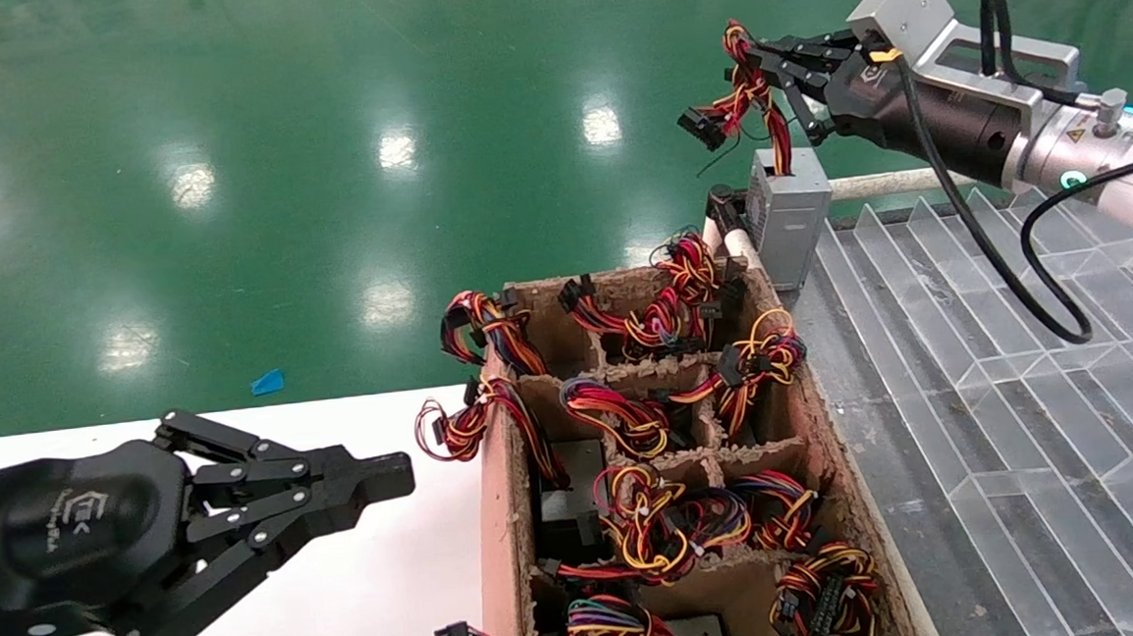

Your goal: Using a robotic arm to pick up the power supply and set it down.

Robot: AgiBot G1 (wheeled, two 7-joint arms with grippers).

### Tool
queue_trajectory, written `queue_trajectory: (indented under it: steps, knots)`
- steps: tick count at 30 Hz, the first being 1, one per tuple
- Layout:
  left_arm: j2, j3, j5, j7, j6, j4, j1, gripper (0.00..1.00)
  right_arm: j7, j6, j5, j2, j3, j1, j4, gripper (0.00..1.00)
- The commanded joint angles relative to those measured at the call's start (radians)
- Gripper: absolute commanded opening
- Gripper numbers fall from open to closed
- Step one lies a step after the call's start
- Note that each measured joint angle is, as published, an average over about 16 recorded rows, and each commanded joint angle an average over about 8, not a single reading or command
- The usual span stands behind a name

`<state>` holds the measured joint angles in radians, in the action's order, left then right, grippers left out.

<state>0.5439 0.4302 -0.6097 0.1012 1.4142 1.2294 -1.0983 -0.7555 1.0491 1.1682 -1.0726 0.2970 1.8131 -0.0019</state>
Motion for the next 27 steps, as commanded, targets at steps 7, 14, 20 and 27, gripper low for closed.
queue_trajectory:
  steps: [7, 14, 20, 27]
  knots:
    - [0.0, 0.0, 0.0, 0.0, 0.0, 0.0, 0.0, 0.0, 0.005, 0.008, 0.004, 0.011, 0.003, 0.002, 0.001, 1.0]
    - [0.0, 0.0, 0.0, 0.0, 0.0, 0.0, 0.0, 0.0, 0.02, 0.042, 0.019, 0.031, 0.013, 0.015, 0.003, 1.0]
    - [0.0, 0.0, 0.0, 0.0, 0.0, 0.0, 0.0, 0.0, 0.028, 0.08, 0.03, 0.06, 0.023, 0.026, 0.017, 1.0]
    - [0.0, 0.0, 0.0, 0.0, 0.0, 0.0, 0.0, 0.0, 0.107, 0.112, -0.01, 0.094, 0.02, -0.039, 0.124, 1.0]
